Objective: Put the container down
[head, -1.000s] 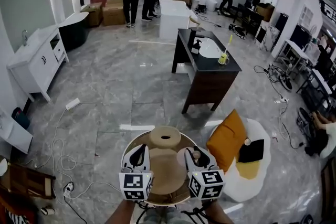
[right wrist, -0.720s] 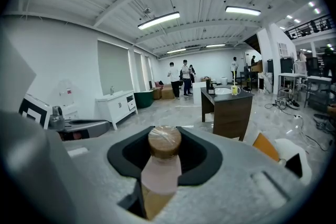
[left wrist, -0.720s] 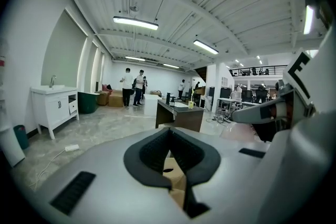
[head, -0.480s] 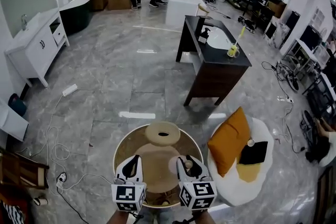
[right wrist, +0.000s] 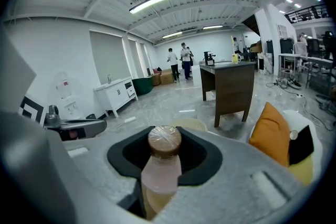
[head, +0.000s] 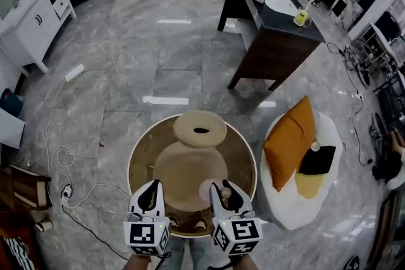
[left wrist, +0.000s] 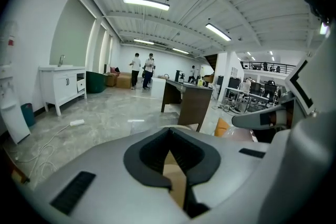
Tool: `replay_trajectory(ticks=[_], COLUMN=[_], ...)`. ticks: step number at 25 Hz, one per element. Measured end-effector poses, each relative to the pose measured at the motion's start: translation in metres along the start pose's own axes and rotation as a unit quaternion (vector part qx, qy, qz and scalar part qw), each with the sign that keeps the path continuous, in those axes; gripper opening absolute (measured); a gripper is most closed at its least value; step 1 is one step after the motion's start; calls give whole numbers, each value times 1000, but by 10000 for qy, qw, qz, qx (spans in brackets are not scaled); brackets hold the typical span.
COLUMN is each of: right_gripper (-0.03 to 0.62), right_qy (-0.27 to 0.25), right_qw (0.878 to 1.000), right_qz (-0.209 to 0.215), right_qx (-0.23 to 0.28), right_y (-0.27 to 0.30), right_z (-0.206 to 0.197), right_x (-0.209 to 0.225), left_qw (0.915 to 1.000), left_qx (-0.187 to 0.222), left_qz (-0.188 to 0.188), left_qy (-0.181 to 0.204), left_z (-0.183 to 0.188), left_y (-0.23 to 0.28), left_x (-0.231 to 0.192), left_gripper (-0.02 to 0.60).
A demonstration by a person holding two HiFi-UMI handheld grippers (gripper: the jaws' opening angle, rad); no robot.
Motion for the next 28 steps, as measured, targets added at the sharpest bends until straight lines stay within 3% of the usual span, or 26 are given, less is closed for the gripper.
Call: replay_trajectory(ticks=[12, 28], right_gripper=[126, 126], right_qy=[-350, -186], right_qw=[9981, 9945], right_qz=[249, 320], right_qx=[-434, -983], right_y=[43, 109], right_z=[-86, -132], right_x=[-7, -5], left_qw=[9990, 9979], left_qx=[-377, -475], left_qz=[45, 261], left_qy=[-227, -351], left_z=[-102, -120], left_y=[42, 40], left_x=[-39, -65], left_gripper=[3, 3])
Point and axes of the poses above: the fingertips, and each gripper's own axes: y forward along the fingers, x to its right, z out of its top, the point moved 5 cm from there along -y, backward along the fingers, and after that the axes turned 9 degrees about -y, right-handed, at the moved point
